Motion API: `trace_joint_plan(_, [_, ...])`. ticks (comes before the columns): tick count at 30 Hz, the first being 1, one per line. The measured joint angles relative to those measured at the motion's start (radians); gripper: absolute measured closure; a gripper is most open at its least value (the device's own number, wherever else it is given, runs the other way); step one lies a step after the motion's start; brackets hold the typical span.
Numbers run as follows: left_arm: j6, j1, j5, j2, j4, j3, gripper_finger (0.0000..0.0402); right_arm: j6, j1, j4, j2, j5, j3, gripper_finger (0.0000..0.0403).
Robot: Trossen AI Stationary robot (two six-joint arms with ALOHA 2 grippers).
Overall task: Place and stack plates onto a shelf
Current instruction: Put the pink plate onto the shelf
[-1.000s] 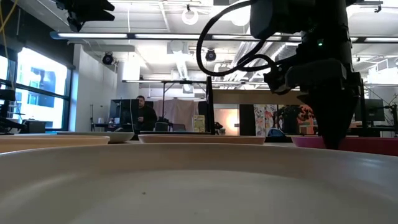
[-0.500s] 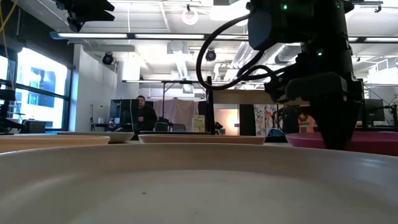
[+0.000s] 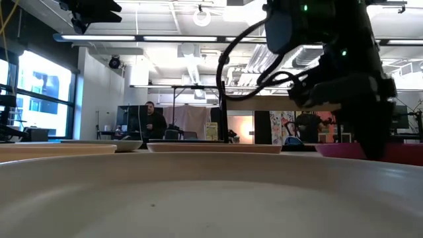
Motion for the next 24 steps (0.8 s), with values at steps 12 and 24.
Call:
trace_joint_plan(12, [0.0,0.0,0.0,0.0,0.0,0.0,0.0284,-0.031,0.026,-0.224,-0.001,0.022,0.202,0.0402])
trace_joint_plan(24, [0.026,0.0,-0.002,0.0,0.0,0.0,0.0284,-0.057,0.039,-0.39,-0.001,0.054,0.372,0.0402])
